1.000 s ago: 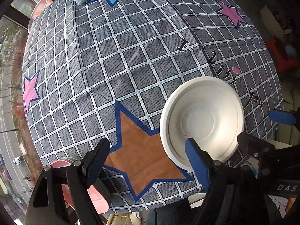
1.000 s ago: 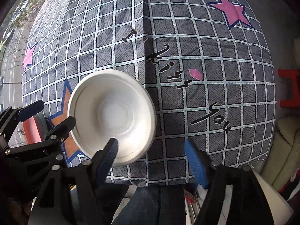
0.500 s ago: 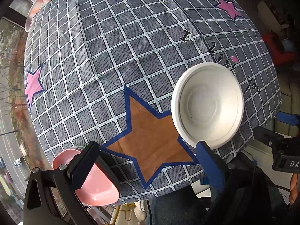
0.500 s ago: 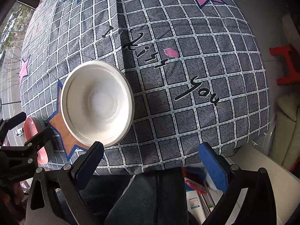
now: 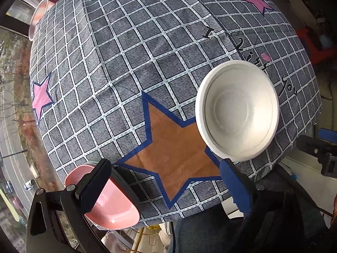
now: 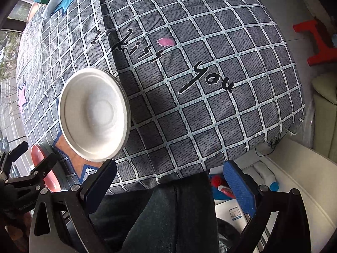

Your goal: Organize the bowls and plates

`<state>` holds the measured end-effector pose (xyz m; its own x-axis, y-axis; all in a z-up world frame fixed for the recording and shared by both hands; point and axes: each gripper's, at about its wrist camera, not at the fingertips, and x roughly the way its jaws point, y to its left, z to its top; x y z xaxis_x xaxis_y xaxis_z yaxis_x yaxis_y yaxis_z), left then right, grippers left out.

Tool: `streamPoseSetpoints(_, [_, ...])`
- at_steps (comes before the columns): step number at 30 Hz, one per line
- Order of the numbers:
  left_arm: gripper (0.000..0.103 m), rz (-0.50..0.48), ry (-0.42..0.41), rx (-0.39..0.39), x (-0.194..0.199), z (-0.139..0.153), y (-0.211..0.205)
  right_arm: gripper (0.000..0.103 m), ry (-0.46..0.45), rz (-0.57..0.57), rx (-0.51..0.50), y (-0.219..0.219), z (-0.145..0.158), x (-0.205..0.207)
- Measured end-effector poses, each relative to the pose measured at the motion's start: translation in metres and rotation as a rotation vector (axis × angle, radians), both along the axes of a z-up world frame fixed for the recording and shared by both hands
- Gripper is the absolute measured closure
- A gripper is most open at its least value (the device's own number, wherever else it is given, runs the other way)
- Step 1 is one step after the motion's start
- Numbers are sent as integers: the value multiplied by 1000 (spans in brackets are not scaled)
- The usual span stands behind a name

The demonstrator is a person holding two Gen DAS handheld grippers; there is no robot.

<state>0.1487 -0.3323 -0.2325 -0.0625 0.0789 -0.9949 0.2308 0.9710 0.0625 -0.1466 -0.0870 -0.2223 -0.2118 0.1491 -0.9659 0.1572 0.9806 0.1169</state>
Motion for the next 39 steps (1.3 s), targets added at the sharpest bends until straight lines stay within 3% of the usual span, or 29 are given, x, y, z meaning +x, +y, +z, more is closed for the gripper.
streamPoseSetpoints(7, [0, 13, 6, -13, 2, -3, -1, 1, -4, 54, -25, -9, 11, 4])
streamPoseSetpoints(12, [0, 7, 8, -13, 3, -3, -5, 1, 7, 57, -32, 16, 3, 14])
streamPoseSetpoints(39, [0, 43, 7, -33, 6, 0, 1, 1, 21, 115, -40, 24, 0, 20])
